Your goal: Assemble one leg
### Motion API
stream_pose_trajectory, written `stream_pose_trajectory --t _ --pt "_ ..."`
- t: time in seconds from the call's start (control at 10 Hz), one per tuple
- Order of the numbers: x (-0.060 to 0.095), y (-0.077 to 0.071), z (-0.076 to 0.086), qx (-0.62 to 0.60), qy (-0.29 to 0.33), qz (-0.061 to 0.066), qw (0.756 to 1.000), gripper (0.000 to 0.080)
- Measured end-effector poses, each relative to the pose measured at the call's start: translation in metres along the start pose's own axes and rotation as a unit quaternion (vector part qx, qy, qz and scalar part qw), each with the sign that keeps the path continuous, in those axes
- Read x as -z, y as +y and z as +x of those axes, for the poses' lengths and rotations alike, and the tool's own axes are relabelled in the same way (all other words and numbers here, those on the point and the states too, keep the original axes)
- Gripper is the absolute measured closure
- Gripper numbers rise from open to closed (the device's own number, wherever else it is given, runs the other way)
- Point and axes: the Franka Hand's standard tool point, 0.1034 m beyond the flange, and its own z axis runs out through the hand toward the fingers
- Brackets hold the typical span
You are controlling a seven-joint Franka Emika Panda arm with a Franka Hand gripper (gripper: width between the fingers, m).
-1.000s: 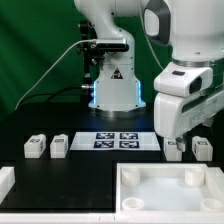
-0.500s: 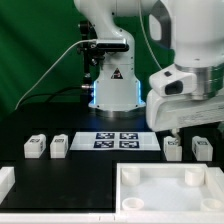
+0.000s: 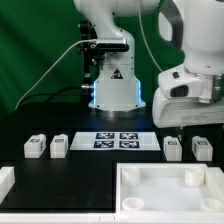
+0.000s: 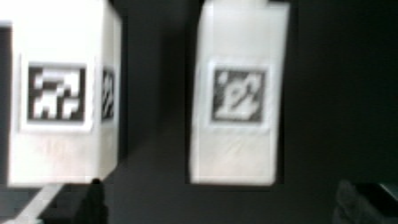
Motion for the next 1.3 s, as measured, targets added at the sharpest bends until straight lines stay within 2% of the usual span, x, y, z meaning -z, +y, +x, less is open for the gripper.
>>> stream_pose_trajectory --t 0.2,0.4,0.5,0.9,1.1,1.3 --pt "-0.001 -0.008 -0.002 0.004 -0.096 -0.006 0.995 0.0151" --pt "-0.008 -0.006 -0.004 0.021 -0.184 -0.005 0.983 0.0151" --pt "-0.009 -0.003 0.004 0.028 -0.194 0.001 0.981 0.0151" --pt "-0.012 -0.006 0.002 0.021 -0.192 -0.003 0.981 0.0151" --pt "-0.033 -0.005 -0.001 0.004 -0.222 -0.005 0.975 0.0151" --pt "-0.037 -0.008 -0.003 0.005 -0.236 -0.007 0.972 0.0151"
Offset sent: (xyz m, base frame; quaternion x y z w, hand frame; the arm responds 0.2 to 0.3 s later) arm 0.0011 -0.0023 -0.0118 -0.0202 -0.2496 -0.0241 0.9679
